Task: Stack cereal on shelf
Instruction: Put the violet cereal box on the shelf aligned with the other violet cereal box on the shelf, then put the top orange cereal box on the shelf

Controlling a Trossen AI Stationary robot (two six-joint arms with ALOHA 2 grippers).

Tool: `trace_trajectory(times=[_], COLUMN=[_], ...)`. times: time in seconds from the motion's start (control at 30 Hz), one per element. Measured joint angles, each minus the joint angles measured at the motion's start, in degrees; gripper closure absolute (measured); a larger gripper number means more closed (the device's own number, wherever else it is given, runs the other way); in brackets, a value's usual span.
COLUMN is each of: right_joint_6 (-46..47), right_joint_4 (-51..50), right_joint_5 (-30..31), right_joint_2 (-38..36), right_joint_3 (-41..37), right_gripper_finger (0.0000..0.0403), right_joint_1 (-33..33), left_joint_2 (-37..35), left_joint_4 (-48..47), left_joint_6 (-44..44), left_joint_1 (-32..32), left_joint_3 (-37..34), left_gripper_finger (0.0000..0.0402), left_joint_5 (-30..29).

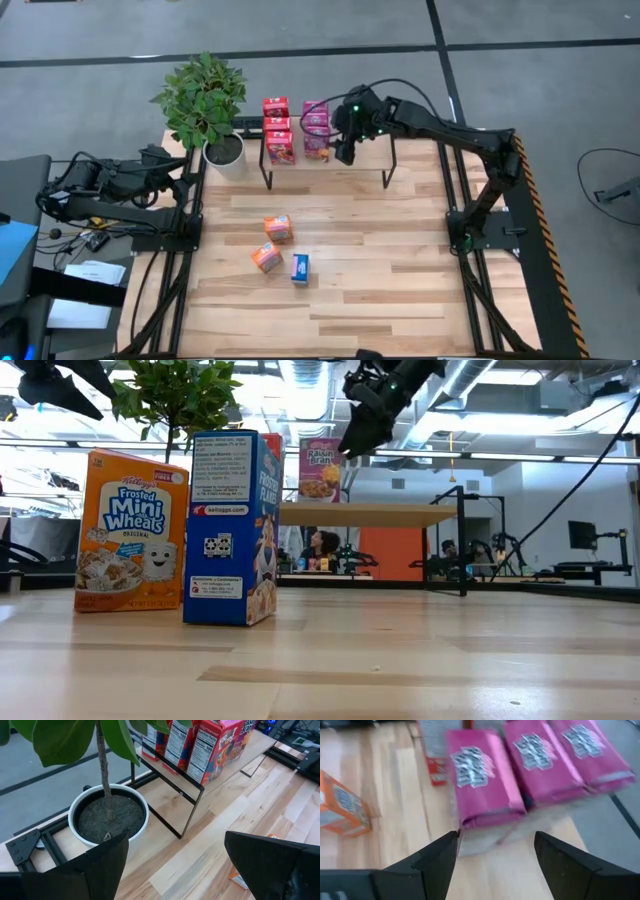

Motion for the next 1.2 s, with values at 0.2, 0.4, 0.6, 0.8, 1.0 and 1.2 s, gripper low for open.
trace_trajectory(times=[0.2,0.4,0.6,0.8,1.0,1.2], right_joint_6=[-0.2,2.5,12.2,13.9,8.1,-4.9], right_joint_4=[-6.4,-19.3,-33.9,-29.4,-9.0,14.0], right_joint_5=[2.2,1.2,-9.8,-10.3,-7.7,-4.2], right_joint_2=[0.0,0.0,0.0,1.1,1.0,1.0], right_joint_3=[4.2,10.5,13.1,11.4,6.3,0.2], right_gripper_finger=[0.0112,0.0112,0.0112,0.0112,0.0112,0.0112], right_joint_1=[-0.2,2.5,9.8,22.9,32.4,37.1], left_joint_2=[0.0,0.0,0.0,0.0,0.0,0.0], left_joint_4=[0.0,-0.8,-1.4,-1.4,-1.4,-1.4], left_joint_6=[0.0,-0.1,-0.4,-0.4,0.6,1.5], left_joint_1=[0.0,0.0,0.0,0.0,0.0,0.0], left_joint_3=[0.0,0.0,0.0,0.0,0.0,0.0], left_gripper_finger=[0.0081,0.0081,0.0081,0.0081,0.0081,0.0081], left_joint_5=[0.0,0.1,1.0,1.6,2.7,4.5])
